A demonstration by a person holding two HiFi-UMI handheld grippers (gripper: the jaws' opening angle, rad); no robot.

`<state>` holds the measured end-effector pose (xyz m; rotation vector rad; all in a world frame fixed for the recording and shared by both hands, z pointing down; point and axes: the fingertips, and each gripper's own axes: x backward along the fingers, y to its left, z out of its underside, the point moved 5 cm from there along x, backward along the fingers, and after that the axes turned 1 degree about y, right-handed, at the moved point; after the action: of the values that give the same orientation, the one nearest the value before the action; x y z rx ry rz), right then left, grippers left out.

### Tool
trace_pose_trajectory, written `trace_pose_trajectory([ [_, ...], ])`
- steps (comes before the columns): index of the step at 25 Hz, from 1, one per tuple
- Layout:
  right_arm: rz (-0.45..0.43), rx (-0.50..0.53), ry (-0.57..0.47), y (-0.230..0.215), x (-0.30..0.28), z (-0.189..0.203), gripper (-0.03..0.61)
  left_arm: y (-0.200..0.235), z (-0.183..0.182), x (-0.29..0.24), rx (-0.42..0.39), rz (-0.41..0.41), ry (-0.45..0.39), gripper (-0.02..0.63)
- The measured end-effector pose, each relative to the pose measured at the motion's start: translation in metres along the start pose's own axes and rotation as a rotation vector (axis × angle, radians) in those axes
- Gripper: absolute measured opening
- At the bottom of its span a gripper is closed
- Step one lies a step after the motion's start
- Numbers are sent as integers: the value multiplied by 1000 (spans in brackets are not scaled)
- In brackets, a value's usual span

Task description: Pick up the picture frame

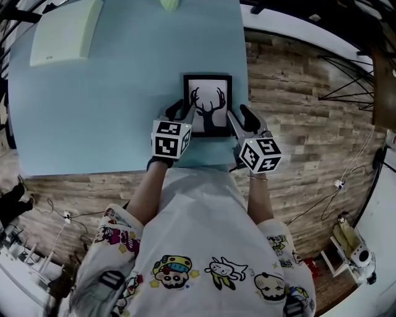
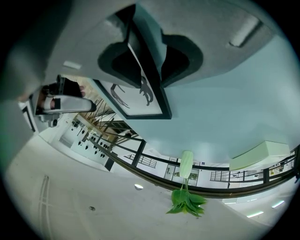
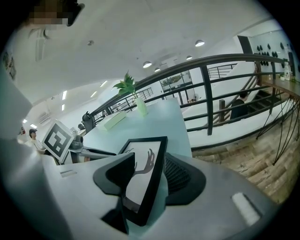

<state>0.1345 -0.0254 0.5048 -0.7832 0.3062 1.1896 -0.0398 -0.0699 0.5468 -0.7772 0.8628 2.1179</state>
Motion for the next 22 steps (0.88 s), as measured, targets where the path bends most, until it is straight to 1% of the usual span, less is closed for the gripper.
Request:
trace_pose_trajectory([
  [3,-3,-2,-1,-1,-1,0,193,1,1,-2,1,-7,10,118],
  [7,-8,-1,1,0,0,-2,193,2,0,-1,22,-5,10,103],
  [15,-6,-5,1,-2,0,-2,193,3,0,-1,62,2,6,90],
  [22,-23,-52,25,-9,-4,2,193,4,1,-2,114,8,7,83],
])
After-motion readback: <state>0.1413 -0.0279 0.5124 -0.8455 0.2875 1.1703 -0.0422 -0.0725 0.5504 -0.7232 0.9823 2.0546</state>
